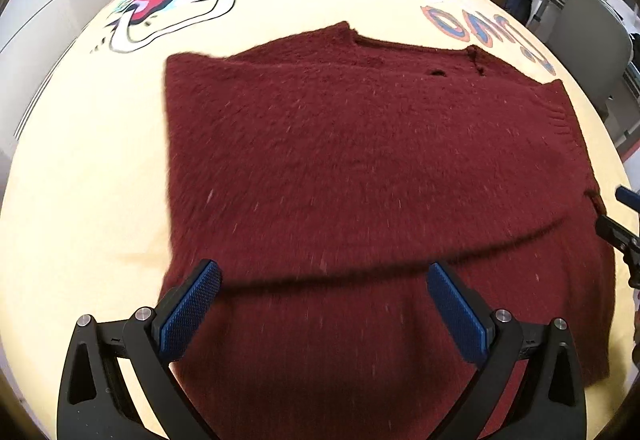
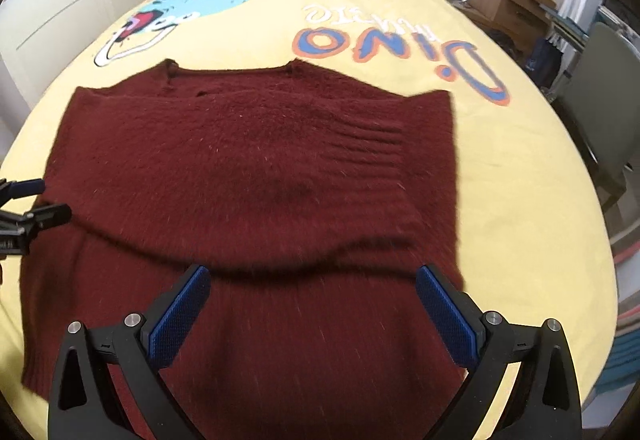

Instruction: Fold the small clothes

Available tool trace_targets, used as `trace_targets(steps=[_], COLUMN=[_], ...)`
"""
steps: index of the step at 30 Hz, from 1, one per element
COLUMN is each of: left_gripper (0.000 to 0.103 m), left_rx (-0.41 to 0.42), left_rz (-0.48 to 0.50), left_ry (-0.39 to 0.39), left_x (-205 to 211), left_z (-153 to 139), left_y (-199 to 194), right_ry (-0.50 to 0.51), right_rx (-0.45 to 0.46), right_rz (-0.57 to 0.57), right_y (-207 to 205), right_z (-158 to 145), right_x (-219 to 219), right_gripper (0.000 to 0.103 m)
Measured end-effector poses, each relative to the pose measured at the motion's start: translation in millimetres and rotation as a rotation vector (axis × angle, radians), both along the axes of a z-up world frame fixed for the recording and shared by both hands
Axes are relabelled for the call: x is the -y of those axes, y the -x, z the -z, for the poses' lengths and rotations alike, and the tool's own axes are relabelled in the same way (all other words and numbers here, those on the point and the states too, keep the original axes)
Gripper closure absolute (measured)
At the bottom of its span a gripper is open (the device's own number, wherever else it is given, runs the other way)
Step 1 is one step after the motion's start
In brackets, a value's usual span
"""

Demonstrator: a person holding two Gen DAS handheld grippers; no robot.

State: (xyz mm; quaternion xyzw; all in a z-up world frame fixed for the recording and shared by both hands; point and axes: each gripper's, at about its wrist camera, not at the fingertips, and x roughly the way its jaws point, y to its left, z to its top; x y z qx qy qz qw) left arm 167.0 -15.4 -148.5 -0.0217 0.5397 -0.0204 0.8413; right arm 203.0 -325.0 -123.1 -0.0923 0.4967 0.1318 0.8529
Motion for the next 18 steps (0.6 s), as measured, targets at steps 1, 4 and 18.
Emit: trace_targets(steps=[1,4,18], left_gripper=[0.001,0.001,0.001], left_rx=[-0.002,0.002,-0.138], left_rz=[-0.004,-0.022,-0.094], left_ry=[0.009,0.019,-0.007], left_x=[-0.6,-4.3,-35.7], left_z=[-3.4,-14.1,-19.1], left_y=[7.0,30.0,115.7], right_ry=[0.003,0.005,-0.079], right_rx=[-0.007,-0.04,-0.204], right_rz=[0.01,0.043,0.174], right_y=[7.4,27.1,99.0], right_z=[-1.3,-2.6,16.3], right_x=[6.9,27.8,86.5], right_gripper=[0.001,0.0,0.0])
